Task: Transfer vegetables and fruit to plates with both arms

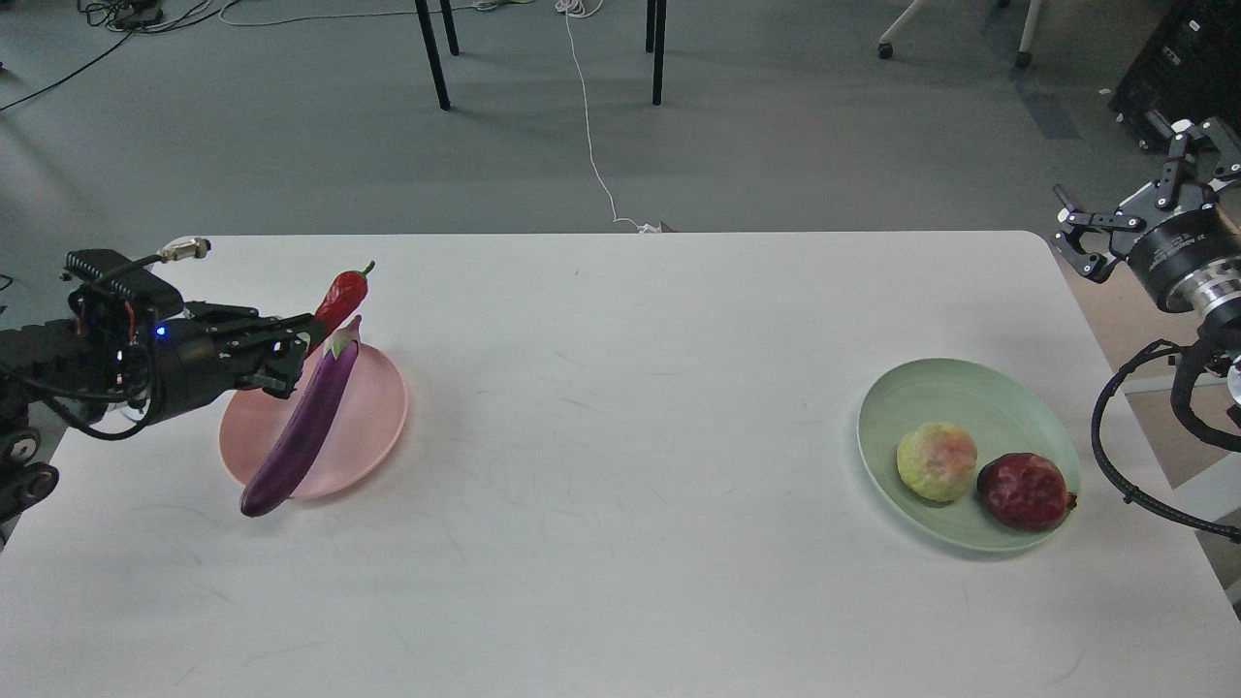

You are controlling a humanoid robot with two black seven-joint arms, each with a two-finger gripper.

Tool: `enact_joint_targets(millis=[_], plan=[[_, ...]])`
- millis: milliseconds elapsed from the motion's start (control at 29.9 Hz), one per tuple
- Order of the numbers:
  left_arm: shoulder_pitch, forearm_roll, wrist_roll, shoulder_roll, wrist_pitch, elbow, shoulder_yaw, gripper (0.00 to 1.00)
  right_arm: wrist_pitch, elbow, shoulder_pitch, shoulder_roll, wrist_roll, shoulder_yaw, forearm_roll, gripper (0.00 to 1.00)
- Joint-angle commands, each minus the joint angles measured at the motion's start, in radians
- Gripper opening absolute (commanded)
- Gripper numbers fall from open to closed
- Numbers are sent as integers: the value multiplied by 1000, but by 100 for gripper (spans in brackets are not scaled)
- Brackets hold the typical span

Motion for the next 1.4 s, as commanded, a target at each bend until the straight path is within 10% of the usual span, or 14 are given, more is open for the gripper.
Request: enact_joint_targets(millis=[0,134,434,601,1370], plan=[[28,-3,-2,-7,7,69,5,14,0,3,2,3,0,-2,0,98],[42,-4,0,-45,5,123,5,43,0,7,4,-4,0,-2,0,98],[59,-27,-15,-60,2,142,11,52,0,6,-4,-10,0,0,0,98],[13,-341,-15,-91,28,139,-68,92,0,-2,-1,-6,0,0,0,98],[-151,-1693,8,-415,-142,260,-423,98,0,27,102,20,23,155,1,99]])
